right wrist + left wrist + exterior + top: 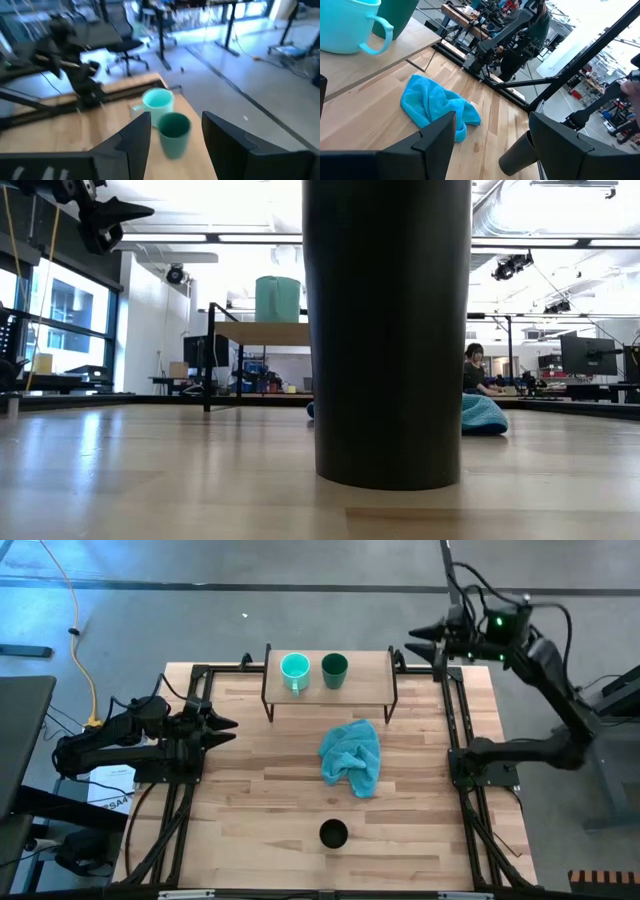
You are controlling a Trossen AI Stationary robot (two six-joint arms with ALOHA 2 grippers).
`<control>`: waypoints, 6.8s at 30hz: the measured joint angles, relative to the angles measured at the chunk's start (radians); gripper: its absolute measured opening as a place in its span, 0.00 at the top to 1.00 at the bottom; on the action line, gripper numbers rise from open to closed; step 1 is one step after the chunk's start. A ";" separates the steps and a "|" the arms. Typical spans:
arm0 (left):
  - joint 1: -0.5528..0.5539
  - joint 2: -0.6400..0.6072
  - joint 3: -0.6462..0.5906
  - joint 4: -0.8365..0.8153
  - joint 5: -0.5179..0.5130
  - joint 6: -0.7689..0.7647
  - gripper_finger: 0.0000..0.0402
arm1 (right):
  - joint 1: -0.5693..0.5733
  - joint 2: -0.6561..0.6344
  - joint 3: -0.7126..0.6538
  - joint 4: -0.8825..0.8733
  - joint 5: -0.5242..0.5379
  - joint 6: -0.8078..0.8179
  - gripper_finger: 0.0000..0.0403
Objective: Stack small to large cups/mugs on shelf
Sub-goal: Put the black cup on the shelf
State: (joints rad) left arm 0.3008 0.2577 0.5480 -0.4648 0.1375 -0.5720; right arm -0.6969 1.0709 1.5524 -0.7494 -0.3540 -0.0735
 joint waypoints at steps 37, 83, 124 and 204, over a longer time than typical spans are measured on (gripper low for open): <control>0.000 0.000 0.000 0.021 0.000 -0.013 0.41 | 0.652 -0.332 -0.851 0.963 0.195 0.432 0.58; 0.000 0.000 0.000 0.021 0.011 -0.036 0.41 | 1.068 0.319 -0.467 0.525 0.213 0.778 0.58; 0.000 0.000 0.000 -0.013 0.143 0.003 0.41 | 1.100 0.720 -0.187 0.232 0.325 0.904 0.58; 0.000 0.000 0.000 0.131 0.040 -0.019 0.41 | 0.593 0.061 -0.188 -0.115 0.292 0.663 1.00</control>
State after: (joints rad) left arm 0.3006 0.2573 0.5480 -0.3343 0.1775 -0.5907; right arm -0.1042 1.1321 1.3640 -0.8646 -0.0620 0.5891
